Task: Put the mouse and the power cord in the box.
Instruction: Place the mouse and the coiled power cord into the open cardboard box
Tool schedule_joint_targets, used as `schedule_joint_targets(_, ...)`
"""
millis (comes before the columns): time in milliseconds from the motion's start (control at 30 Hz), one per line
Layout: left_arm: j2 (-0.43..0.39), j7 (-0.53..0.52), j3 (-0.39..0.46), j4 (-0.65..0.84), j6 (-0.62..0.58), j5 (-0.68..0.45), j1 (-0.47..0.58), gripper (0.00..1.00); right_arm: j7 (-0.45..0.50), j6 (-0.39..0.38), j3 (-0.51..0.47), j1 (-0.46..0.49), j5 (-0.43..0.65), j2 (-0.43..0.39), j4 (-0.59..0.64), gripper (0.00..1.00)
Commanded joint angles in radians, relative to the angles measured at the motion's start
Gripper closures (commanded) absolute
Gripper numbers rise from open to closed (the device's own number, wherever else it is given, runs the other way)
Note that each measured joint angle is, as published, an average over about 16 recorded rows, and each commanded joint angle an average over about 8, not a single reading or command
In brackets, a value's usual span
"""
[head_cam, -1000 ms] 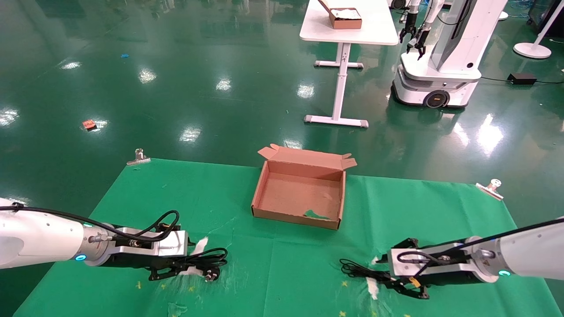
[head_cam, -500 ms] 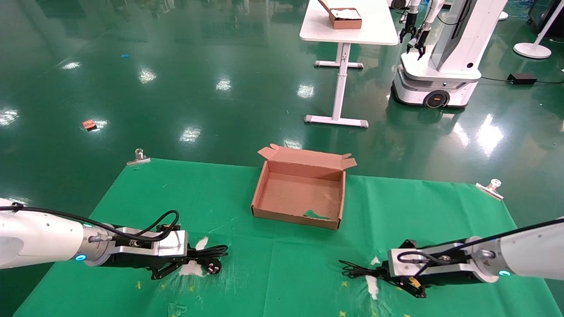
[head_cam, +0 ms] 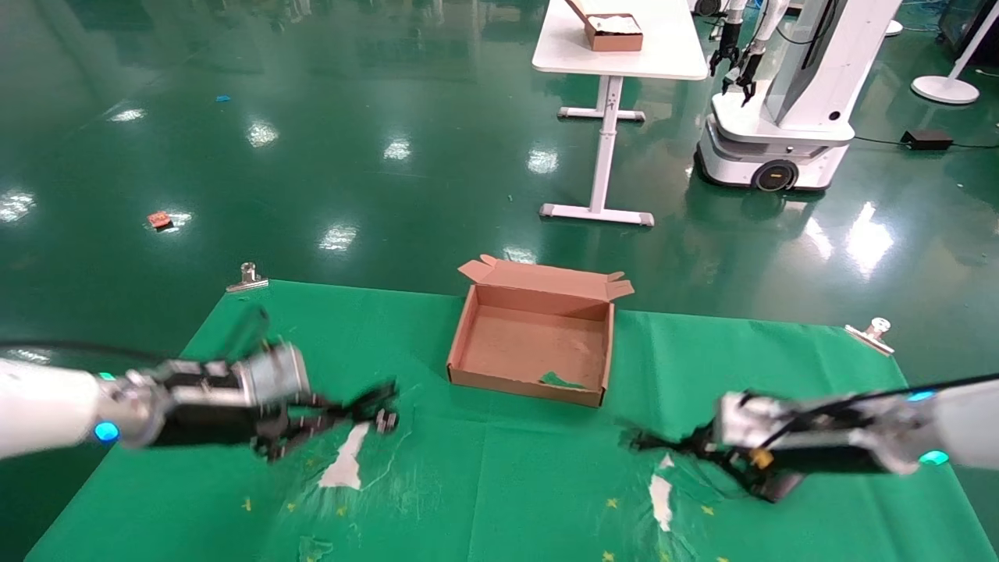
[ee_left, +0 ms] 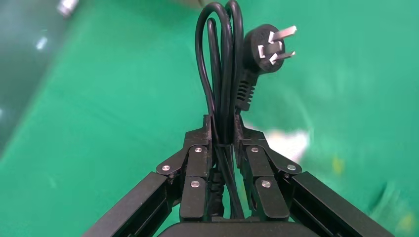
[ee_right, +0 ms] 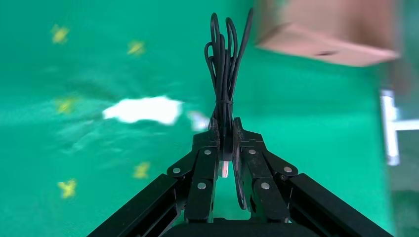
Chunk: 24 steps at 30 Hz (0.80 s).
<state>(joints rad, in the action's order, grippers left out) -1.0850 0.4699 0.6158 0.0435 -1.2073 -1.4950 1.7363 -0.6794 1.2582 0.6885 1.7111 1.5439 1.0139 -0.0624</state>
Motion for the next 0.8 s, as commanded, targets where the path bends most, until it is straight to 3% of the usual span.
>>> schedule_joint_targets(33,0.024,-0.049,-0.035,0.024,-0.036,0.051,0.022,1.0,0.015,0.021,-0.016,0.021,-0.023,-0.03,0.005,1.0)
schedule_joint_targets(267,0.005,-0.189,-0.16,0.147,-0.114,0.223,0.086,1.0,0.094,0.062,-0.028,0.165,-0.035,-0.091,-0.058,1.0)
schedule_joint_targets(467,-0.094,-0.207,-0.233,0.242,-0.053,0.33,0.164,1.0,0.17,0.018,-0.036,0.236,-0.044,-0.007,-0.112,1.0)
schedule_joint_targets(667,-0.19,-0.168,-0.28,0.273,0.064,0.413,0.248,1.0,0.163,-0.109,-0.065,0.208,-0.089,0.168,-0.09,1.0)
schedule_joint_targets(800,-0.215,-0.15,-0.291,0.269,0.094,0.434,0.275,1.0,0.143,-0.27,-0.084,0.152,-0.115,0.275,-0.034,1.0)
